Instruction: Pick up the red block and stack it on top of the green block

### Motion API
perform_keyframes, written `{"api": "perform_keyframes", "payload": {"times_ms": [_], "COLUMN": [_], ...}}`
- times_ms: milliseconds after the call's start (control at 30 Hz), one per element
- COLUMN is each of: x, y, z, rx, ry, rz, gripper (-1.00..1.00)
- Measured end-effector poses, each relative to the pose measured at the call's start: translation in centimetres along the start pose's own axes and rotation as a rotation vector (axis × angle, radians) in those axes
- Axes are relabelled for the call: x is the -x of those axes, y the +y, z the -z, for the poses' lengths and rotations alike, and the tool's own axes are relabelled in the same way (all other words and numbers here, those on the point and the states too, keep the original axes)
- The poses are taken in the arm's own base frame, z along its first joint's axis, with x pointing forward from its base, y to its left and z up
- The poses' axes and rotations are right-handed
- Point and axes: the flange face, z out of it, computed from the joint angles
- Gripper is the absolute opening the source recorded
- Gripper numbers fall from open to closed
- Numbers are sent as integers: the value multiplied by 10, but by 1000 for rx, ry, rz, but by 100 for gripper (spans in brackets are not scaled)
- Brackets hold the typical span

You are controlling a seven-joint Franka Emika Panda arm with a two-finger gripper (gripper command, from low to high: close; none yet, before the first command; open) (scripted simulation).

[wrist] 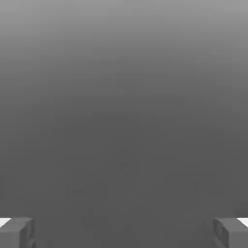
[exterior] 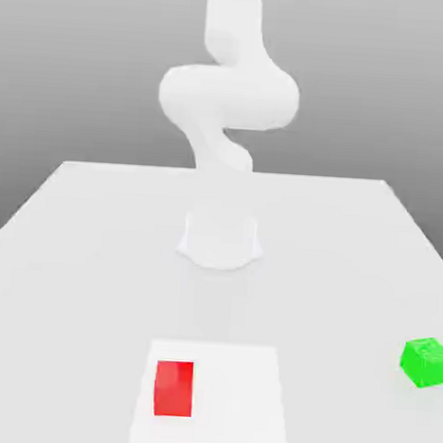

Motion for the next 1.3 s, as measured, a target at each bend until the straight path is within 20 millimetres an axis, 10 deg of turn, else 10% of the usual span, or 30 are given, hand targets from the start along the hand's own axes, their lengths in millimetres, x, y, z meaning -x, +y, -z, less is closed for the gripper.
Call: {"api": "perform_keyframes", "payload": {"times_ms": [367, 667, 900, 933, 1300], "x": [46, 131, 180, 183, 166], "y": [82, 196, 250, 254, 235], "z": [-228, -350, -411, -416, -388], "rx": [246, 458, 506, 507, 507], "ry": [-265, -464, -508, -509, -509], "rz": [17, 31, 40, 39, 40], "gripper": [0, 0, 0, -100, -100]}}
